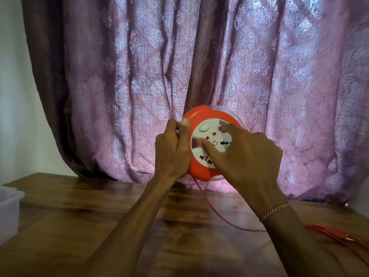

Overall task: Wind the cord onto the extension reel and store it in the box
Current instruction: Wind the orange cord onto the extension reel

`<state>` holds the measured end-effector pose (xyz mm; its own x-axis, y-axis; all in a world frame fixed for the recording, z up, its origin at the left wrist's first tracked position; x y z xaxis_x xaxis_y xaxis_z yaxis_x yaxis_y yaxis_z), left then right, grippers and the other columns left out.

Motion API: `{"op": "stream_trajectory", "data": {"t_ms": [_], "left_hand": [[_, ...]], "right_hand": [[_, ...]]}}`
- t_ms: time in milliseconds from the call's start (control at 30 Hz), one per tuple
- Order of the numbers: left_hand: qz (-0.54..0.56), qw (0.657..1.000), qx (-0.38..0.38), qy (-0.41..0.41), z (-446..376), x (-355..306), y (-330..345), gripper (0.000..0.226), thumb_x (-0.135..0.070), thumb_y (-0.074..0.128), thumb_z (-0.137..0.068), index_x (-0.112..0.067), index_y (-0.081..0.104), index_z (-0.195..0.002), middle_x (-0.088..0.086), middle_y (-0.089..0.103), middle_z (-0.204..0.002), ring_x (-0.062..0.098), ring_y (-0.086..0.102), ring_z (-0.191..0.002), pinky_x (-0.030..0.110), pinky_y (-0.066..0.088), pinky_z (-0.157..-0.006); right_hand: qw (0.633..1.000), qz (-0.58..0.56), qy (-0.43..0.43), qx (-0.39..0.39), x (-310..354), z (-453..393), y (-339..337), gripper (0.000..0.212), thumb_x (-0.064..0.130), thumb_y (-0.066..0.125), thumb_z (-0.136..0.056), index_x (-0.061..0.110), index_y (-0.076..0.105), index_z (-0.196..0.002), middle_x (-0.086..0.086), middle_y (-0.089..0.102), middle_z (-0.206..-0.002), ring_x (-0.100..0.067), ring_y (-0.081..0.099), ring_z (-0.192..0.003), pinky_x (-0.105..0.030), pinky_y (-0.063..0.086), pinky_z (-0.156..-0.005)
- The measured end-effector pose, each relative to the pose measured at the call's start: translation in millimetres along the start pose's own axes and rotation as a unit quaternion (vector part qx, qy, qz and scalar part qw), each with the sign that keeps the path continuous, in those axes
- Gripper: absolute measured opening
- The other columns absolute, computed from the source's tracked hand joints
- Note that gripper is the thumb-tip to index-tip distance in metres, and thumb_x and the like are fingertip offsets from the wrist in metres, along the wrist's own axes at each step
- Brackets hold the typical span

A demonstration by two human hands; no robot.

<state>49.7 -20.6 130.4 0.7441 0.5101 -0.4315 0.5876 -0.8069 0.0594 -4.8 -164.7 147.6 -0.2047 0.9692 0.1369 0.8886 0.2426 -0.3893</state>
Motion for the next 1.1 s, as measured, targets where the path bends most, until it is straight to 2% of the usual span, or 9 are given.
{"op": "stream_trajectory", "data": {"t_ms": [67, 133, 233, 333, 467, 567, 767, 933, 1100], "left_hand": [[-0.003, 1.0, -0.006, -0.001, -1, 0, -2, 0.034, -0.037, 0.039, -0.102, -0.019, 0.042, -0.073, -0.011, 0.047, -0.05, -0.003, 0.052, -0.051, 0.011, 0.031, -0.046], [-0.003, 1.0, -0.01, -0.005, -1, 0, -3, 0.034, -0.036, 0.04, -0.102, -0.02, 0.041, -0.072, -0.011, 0.048, -0.05, -0.004, 0.052, -0.051, 0.012, 0.031, -0.046], [0.004, 1.0, -0.012, -0.011, -2, -1, -5, 0.035, -0.032, 0.042, -0.104, -0.026, 0.038, -0.069, -0.011, 0.047, -0.05, -0.004, 0.052, -0.05, 0.011, 0.032, -0.046], [-0.004, 1.0, -0.016, -0.003, -2, 0, -5, 0.034, -0.035, 0.041, -0.103, -0.028, 0.038, -0.07, -0.011, 0.046, -0.05, -0.003, 0.051, -0.05, 0.012, 0.031, -0.046], [-0.001, 1.0, -0.013, 0.0, -2, 1, -4, 0.033, -0.035, 0.041, -0.103, -0.022, 0.042, -0.073, -0.012, 0.047, -0.051, -0.004, 0.051, -0.05, 0.011, 0.03, -0.046], [-0.005, 1.0, -0.011, 0.001, -2, 3, -3, 0.034, -0.042, 0.037, -0.1, -0.023, 0.041, -0.072, -0.011, 0.048, -0.051, -0.001, 0.051, -0.051, 0.015, 0.029, -0.046], [-0.005, 1.0, -0.014, 0.003, -3, 3, -2, 0.035, -0.045, 0.037, -0.099, -0.023, 0.043, -0.073, -0.008, 0.05, -0.052, 0.005, 0.048, -0.049, 0.029, 0.031, -0.048], [-0.01, 1.0, -0.018, -0.005, -2, -1, -2, 0.035, -0.043, 0.039, -0.099, -0.019, 0.045, -0.075, -0.01, 0.048, -0.051, 0.0, 0.051, -0.051, 0.015, 0.029, -0.046], [0.002, 1.0, -0.008, -0.011, -2, -2, -2, 0.035, -0.038, 0.041, -0.102, -0.014, 0.047, -0.077, -0.01, 0.051, -0.054, -0.003, 0.056, -0.054, 0.01, 0.034, -0.045]], "right_hand": [[0.998, -0.032, -0.051, -0.006, -2, -4, -5, 0.048, 0.069, 0.053, -0.083, 0.034, 0.063, -0.113, 0.003, 0.073, -0.088, -0.027, 0.068, -0.083, -0.036, 0.052, -0.065], [0.991, -0.067, -0.118, 0.013, -7, -8, -8, 0.021, 0.042, 0.063, -0.089, 0.033, 0.063, -0.109, 0.003, 0.068, -0.099, -0.026, 0.062, -0.092, -0.041, 0.054, -0.065], [0.977, -0.065, -0.174, 0.105, -16, -11, -8, 0.039, 0.014, 0.067, -0.084, 0.042, 0.063, -0.112, 0.001, 0.054, -0.125, -0.025, 0.05, -0.113, -0.046, 0.055, -0.069], [0.968, -0.042, -0.19, 0.159, -14, -9, -11, 0.056, 0.009, 0.065, -0.082, 0.05, 0.06, -0.119, 0.0, 0.041, -0.141, -0.025, 0.044, -0.126, -0.043, 0.055, -0.076], [0.961, -0.002, -0.193, 0.2, -6, -5, -9, 0.064, 0.014, 0.058, -0.09, 0.059, 0.044, -0.133, 0.001, 0.027, -0.153, -0.022, 0.029, -0.141, -0.042, 0.049, -0.09], [0.965, 0.005, -0.188, 0.182, -3, -3, -7, 0.062, 0.018, 0.059, -0.09, 0.06, 0.044, -0.133, -0.002, 0.031, -0.15, -0.024, 0.032, -0.139, -0.043, 0.05, -0.088], [0.982, -0.006, -0.161, 0.1, -3, 2, -1, 0.059, 0.032, 0.062, -0.08, 0.059, 0.047, -0.131, -0.003, 0.056, -0.119, -0.027, 0.055, -0.113, -0.039, 0.051, -0.071], [0.997, -0.064, -0.03, 0.012, -1, 0, 5, 0.069, 0.081, 0.053, -0.072, 0.047, 0.053, -0.132, 0.002, 0.075, -0.102, -0.031, 0.068, -0.092, -0.038, 0.054, -0.073], [0.999, -0.037, -0.017, -0.004, -4, 0, 10, 0.078, 0.089, 0.037, -0.071, 0.04, 0.059, -0.128, -0.004, 0.076, -0.09, -0.032, 0.069, -0.08, -0.04, 0.056, -0.067]]}}
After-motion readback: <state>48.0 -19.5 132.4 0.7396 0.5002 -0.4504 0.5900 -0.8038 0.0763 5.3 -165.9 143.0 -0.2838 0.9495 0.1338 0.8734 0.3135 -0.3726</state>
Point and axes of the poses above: each hand's wrist, its own z-axis away from the middle knuckle, its own y-axis out of the palm, x = y × z, the point moved 1 cm from there along -z, towards the middle knuckle
